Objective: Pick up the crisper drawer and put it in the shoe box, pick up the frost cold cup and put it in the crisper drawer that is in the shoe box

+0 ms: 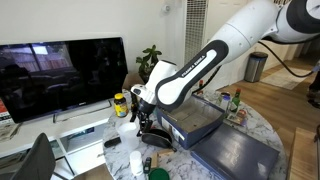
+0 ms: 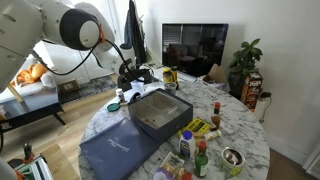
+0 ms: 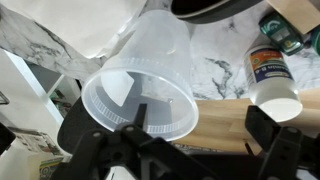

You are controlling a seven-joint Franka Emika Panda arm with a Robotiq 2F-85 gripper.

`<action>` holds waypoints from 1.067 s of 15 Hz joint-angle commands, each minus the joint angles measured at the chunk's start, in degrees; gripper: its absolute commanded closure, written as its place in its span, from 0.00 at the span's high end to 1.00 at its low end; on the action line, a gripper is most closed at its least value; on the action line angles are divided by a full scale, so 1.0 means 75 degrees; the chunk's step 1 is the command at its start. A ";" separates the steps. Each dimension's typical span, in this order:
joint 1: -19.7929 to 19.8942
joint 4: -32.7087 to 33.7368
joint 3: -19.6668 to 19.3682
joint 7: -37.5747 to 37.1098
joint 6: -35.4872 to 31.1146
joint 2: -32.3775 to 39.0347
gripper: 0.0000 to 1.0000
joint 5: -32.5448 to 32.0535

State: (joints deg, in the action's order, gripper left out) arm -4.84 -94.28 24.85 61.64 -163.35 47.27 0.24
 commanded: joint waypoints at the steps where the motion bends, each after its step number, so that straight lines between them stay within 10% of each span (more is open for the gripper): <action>1: -0.0299 0.0541 -0.0315 -0.0084 -0.0093 0.0519 1.00 -0.0539; 11: -0.0385 0.0865 -0.0601 -0.0360 0.0136 0.0769 0.11 -0.0764; 16: -0.0102 0.0413 -0.0380 -0.0738 0.0500 0.0304 0.00 -0.0536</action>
State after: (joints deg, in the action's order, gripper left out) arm -6.90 -88.48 21.11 58.65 -162.17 52.48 -3.91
